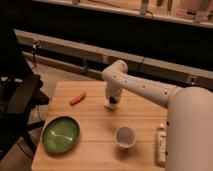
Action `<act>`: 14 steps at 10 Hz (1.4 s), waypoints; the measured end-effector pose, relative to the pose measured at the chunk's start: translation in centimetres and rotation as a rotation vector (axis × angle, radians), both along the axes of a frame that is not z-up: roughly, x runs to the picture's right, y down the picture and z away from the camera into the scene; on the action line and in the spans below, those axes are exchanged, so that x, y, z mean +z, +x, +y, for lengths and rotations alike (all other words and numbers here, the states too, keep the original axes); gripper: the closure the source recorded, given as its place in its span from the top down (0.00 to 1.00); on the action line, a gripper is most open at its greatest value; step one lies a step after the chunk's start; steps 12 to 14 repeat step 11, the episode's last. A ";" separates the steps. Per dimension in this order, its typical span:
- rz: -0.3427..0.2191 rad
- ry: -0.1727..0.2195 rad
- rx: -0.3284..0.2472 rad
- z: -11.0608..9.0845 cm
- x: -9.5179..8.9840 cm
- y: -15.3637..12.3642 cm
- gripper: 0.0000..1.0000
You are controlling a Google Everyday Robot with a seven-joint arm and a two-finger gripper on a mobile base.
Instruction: Place the eraser on the white sponge
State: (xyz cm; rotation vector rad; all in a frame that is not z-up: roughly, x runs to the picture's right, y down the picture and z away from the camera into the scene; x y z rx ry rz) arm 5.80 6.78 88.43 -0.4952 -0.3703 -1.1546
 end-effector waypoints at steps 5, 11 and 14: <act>-0.045 -0.046 -0.002 0.9 0.0 -0.2 0.67; -0.071 -0.037 0.003 -0.1 0.5 -0.2 0.46; -0.071 -0.037 0.003 -0.1 0.5 -0.2 0.46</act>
